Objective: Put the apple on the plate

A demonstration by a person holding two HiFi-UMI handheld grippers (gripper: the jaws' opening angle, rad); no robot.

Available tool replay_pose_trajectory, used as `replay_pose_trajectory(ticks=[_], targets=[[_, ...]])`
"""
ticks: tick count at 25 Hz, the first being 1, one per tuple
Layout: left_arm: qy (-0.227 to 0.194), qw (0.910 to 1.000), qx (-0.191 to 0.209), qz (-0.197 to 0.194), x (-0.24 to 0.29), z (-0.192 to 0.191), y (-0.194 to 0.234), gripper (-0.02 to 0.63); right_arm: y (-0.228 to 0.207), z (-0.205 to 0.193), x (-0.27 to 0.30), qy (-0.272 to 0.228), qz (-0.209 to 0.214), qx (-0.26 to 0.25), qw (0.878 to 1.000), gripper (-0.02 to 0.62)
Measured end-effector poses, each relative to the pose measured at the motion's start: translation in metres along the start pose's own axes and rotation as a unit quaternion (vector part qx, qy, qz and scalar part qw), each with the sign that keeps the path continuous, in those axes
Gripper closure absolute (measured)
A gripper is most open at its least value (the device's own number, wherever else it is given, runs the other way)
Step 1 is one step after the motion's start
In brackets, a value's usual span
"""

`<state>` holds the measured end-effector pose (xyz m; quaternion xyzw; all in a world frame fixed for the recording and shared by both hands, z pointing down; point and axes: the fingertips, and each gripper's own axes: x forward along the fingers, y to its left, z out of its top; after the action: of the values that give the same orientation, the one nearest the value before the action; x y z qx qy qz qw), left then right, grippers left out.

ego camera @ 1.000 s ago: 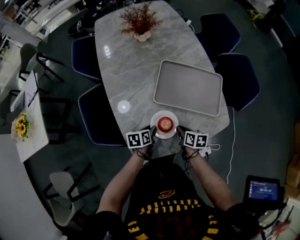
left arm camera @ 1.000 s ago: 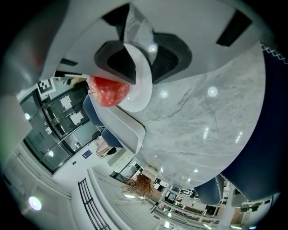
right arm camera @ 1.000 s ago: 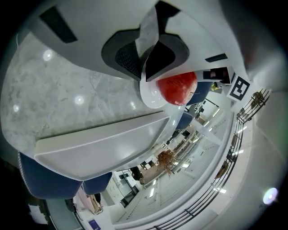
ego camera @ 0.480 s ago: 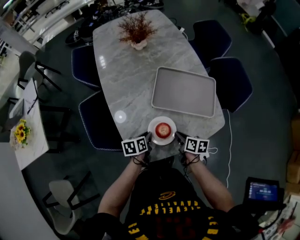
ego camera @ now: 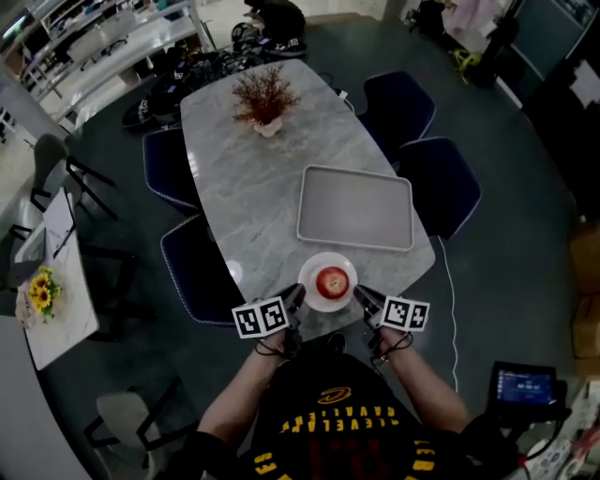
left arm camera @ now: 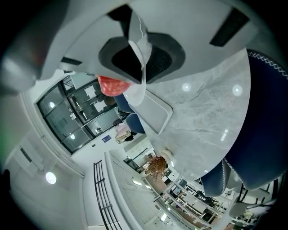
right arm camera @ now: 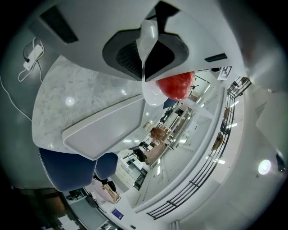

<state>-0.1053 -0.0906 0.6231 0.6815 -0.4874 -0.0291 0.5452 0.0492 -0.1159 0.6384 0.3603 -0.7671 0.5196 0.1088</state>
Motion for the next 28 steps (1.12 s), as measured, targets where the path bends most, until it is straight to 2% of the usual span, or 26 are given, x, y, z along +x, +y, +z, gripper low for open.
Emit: replay_pose_trajectory(ticks=[7, 14, 19, 25, 28], targets=[[-0.005, 0.9979, -0.020, -0.061, -0.012, 0.017, -0.032, 0.577, 0.025, 0.018, -0.029, -0.048, 0.022, 0.043, 0.998, 0.567], [-0.012, 0.9941, -0.030, -0.104, -0.006, 0.039, -0.069, 0.578, 0.037, 0.052, -0.052, -0.091, 0.046, 0.084, 0.991, 0.568], [-0.022, 0.9915, -0.044, -0.121, 0.033, 0.079, -0.105, 0.583, 0.021, 0.114, -0.053, -0.103, 0.054, 0.095, 0.989, 0.569], [-0.040, 0.9894, -0.047, -0.132, 0.041, 0.099, -0.120, 0.586, 0.025, 0.140, -0.051, -0.113, 0.077, 0.074, 0.988, 0.569], [-0.044, 0.9892, -0.049, -0.131, 0.053, 0.108, -0.123, 0.586, 0.018, 0.152, -0.048, -0.108, 0.069, 0.088, 0.988, 0.569]])
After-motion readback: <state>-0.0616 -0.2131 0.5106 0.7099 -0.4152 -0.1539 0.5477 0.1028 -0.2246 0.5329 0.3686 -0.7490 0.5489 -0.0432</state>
